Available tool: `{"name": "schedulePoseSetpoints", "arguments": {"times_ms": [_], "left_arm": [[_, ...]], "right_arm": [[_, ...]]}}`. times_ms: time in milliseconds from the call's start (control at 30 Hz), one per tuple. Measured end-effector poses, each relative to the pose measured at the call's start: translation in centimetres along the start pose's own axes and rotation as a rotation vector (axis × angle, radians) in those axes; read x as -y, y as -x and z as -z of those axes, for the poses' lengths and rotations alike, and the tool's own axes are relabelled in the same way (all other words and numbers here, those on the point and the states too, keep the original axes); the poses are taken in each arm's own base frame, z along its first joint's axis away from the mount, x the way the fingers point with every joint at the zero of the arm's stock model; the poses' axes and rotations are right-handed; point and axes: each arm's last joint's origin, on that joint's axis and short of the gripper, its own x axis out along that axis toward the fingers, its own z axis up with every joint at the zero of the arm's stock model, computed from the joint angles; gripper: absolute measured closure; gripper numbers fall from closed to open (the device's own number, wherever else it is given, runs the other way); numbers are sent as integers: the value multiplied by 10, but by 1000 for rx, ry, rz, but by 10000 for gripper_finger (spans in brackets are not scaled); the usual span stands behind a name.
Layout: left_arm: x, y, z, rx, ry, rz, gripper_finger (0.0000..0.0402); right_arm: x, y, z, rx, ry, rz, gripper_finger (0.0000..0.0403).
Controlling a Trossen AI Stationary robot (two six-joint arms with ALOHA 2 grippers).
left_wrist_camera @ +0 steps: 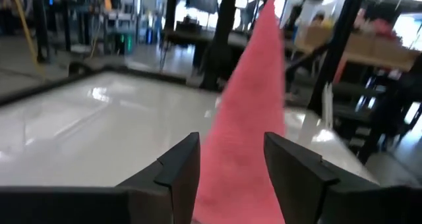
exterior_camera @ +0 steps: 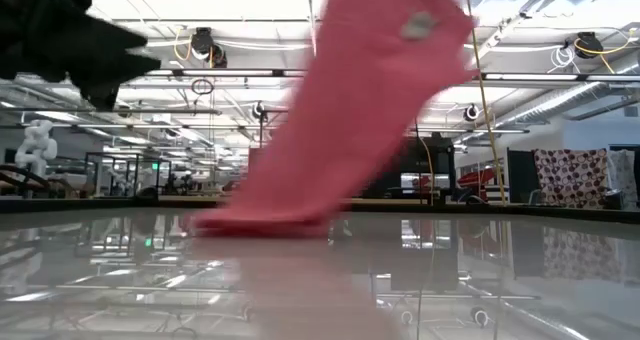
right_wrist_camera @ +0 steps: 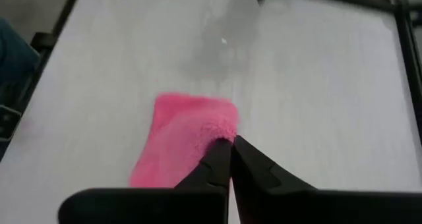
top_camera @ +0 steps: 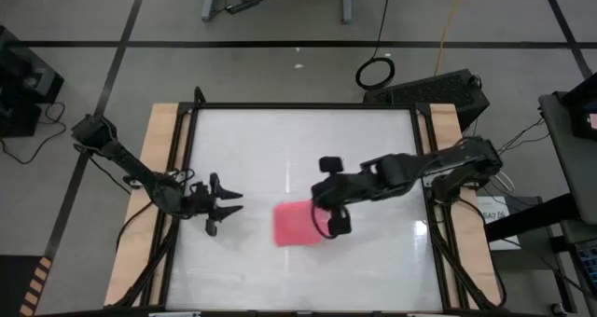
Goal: Roll towel
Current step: Fold the pink towel
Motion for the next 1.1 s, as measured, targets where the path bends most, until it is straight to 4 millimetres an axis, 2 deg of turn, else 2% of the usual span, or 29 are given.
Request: {"name": "schedulePoseSetpoints", "arguments": {"times_ms": [133, 333, 467, 600, 833, 967, 1100], "left_arm": [[-1, -2, -5, 29, -14, -42, 229], [4, -18, -20, 42, -1, -92, 229], [12, -38, -24, -17, -58, -130, 229], [25, -66, -25, -79, -116, -65, 229], [56, -132, -4, -193, -202, 29, 229], [72, -165, 21, -282, -326, 80, 229], [78, -189, 48, -442, -432, 88, 229]], "right_arm": [[0, 1, 10, -98, 1, 5, 403], [-1, -7, 15, -168, -25, 12, 402], [0, -8, 15, -170, -26, 14, 402], [4, -8, 14, -167, -32, 23, 402], [11, -8, 20, -230, -51, 38, 402], [13, -8, 23, -260, -76, 45, 402], [13, -8, 24, -267, -87, 48, 402]]}}
